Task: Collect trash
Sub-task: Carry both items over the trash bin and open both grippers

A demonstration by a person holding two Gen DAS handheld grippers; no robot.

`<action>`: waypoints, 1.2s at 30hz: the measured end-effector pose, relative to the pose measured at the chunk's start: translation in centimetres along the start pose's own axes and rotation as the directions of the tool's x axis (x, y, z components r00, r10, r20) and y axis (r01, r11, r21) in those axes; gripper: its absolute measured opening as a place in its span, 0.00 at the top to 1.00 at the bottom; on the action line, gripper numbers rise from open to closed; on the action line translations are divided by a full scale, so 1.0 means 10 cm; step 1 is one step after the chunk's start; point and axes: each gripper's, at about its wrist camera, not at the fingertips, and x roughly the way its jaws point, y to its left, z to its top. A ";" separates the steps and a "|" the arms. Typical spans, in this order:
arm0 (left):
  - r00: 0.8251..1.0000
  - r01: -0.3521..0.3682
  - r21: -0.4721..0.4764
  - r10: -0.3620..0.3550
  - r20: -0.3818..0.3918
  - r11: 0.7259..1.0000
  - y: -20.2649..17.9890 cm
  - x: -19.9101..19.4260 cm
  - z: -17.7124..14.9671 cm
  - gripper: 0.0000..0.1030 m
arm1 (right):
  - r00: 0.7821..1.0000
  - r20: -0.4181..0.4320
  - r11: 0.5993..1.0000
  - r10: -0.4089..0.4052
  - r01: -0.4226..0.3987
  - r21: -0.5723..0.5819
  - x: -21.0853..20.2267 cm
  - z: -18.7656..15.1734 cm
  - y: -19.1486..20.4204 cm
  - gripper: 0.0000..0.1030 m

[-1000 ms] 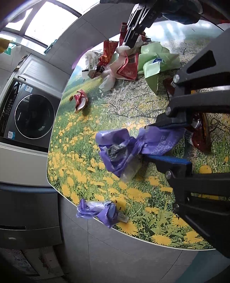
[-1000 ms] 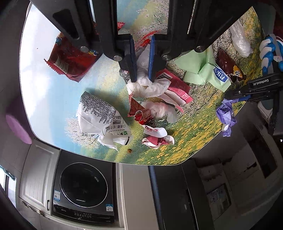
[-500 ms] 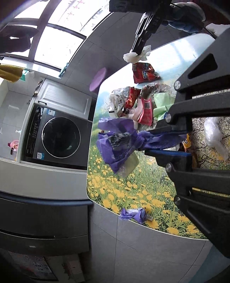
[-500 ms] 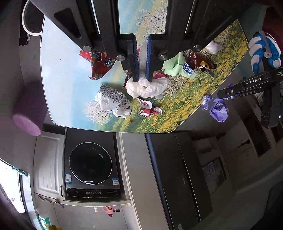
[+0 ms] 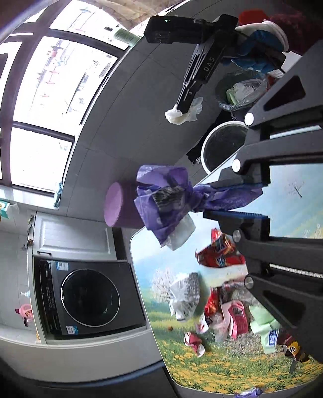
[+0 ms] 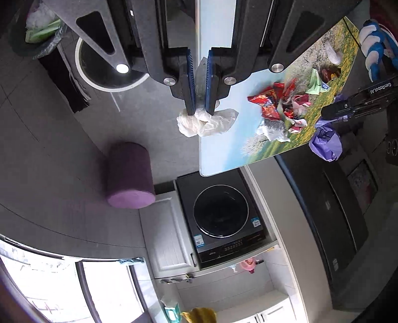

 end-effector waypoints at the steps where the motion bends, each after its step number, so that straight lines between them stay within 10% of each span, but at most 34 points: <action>1: 0.999 0.024 0.021 -0.024 -0.026 0.999 -0.16 0.15 0.04 0.87 | 0.999 -0.012 0.999 -0.034 0.035 0.029 -0.01 -0.04 -0.19 0.92; 12: 0.953 0.128 0.091 -0.097 -0.287 0.988 -1.27 1.65 0.12 0.84 | 0.966 -0.226 0.955 -0.125 0.179 0.235 0.56 -0.54 -1.42 0.89; 22: 0.919 0.207 0.014 -0.189 -0.346 0.978 -1.39 2.10 0.12 0.51 | 0.957 -0.253 0.925 -0.144 0.221 0.309 0.68 -0.66 -1.70 0.72; 36: 0.989 0.101 0.057 -0.094 -0.115 0.993 -1.02 0.98 0.21 0.50 | 0.988 -0.071 0.969 -0.137 0.148 0.197 0.04 -0.22 -0.98 0.72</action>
